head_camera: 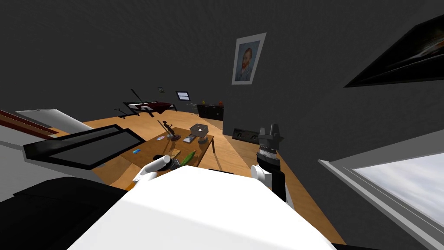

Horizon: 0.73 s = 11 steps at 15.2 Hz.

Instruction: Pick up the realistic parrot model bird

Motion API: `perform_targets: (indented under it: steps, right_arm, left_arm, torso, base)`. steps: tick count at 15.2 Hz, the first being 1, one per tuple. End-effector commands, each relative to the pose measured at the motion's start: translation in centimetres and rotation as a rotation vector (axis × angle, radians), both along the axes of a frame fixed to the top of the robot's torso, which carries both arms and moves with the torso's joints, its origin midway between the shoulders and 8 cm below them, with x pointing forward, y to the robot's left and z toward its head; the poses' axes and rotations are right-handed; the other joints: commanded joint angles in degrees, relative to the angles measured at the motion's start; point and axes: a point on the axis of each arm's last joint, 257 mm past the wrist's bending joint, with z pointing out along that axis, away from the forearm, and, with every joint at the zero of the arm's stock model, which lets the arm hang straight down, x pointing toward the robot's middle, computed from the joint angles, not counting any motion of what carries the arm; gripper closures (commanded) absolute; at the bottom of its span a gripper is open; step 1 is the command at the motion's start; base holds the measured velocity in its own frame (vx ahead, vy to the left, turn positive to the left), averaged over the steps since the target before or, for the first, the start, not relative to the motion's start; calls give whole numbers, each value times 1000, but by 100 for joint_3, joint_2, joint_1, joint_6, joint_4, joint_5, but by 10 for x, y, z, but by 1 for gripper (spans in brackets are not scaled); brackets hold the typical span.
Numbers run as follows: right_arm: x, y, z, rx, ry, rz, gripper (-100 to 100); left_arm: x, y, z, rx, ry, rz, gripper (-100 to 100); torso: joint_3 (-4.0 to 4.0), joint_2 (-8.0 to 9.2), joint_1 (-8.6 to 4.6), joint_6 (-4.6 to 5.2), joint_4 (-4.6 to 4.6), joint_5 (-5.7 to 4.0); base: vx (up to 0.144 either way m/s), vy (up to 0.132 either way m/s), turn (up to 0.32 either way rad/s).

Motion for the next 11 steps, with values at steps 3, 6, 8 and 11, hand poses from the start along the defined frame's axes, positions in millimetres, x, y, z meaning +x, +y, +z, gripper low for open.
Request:
perform_targets:
  steps: [3,6,8,11]
  right_arm:
    - [0,0,0,0,0,0,0]
    - [0,0,0,0,0,0,0]
    - [0,0,0,0,0,0,0]
    - [0,0,0,0,0,0,0]
  left_arm:
    - [4,-5,-13,9,-6,-1,-100]
    - [2,-2,-7,4,-3,0,100]
    - [0,0,0,0,0,0,100]
    - [6,10,-3,38,-15,3,-100]
  torso:
    - [-5,-8,-3,0,-2,0]
    - [-7,-11,-6,0,-3,-1]
    - [-5,-8,-12,0,-2,-3]
    - [-5,-7,-14,-1,-2,-3]
  base:
    - [4,13,9]
    - [5,4,-1]
    - [-5,-13,-12]
    - [-2,-14,20]
